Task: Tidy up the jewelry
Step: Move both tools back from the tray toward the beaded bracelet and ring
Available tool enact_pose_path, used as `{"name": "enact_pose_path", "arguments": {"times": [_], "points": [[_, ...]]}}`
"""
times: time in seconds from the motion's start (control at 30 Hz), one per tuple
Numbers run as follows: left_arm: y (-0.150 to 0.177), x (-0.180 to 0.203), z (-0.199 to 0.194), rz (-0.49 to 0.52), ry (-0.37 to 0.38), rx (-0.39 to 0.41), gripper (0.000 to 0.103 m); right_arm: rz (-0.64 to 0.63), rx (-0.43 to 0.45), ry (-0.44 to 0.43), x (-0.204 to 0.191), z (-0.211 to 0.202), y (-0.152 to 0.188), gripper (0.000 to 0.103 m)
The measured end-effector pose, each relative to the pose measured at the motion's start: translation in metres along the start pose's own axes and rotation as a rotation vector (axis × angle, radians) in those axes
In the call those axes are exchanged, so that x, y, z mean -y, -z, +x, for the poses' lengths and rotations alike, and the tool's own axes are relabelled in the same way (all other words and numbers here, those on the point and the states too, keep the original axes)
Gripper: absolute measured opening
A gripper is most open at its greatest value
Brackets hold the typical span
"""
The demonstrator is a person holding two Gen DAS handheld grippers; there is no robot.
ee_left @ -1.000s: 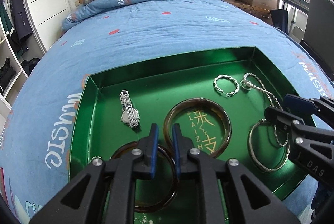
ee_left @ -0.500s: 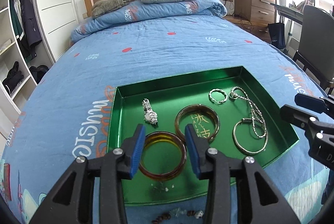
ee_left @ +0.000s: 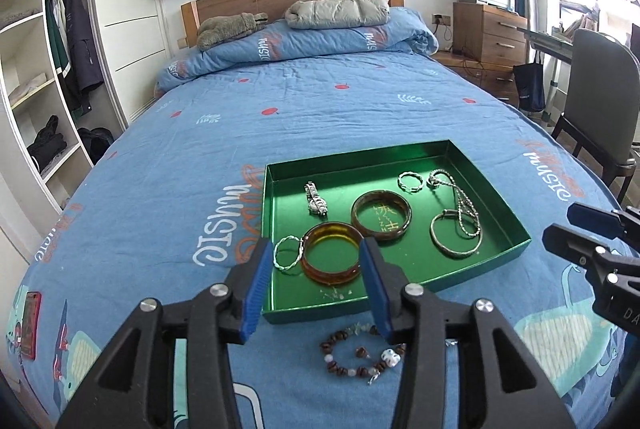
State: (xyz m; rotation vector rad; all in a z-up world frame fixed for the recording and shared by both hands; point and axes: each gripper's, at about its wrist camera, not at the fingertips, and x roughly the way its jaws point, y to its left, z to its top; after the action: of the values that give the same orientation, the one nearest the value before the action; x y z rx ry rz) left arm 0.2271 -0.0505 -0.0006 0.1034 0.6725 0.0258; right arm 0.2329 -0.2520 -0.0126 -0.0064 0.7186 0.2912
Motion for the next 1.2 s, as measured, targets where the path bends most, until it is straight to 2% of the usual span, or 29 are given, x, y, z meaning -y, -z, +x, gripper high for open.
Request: {"name": "enact_pose_path", "arguments": {"times": [0.53,0.73,0.93,1.2], "points": [[0.027,-0.032,-0.072,-0.016,-0.032,0.031,0.043,-0.012,0.045,-0.020,-0.028,-0.070,0.026,0.049],[0.038,-0.042,-0.105,-0.043,-0.030,0.054,0.048,-0.019,0.077,-0.021,-0.039,-0.100,0.033,0.050],[0.052,-0.055,-0.135,-0.061,-0.044,0.073,0.049,-0.020,0.106,-0.034,-0.049,-0.129,0.047,0.050],[0.068,-0.064,-0.150,-0.067,-0.047,0.070,0.049,0.000,0.129,-0.046,-0.048,-0.149,0.064,0.050]]}}
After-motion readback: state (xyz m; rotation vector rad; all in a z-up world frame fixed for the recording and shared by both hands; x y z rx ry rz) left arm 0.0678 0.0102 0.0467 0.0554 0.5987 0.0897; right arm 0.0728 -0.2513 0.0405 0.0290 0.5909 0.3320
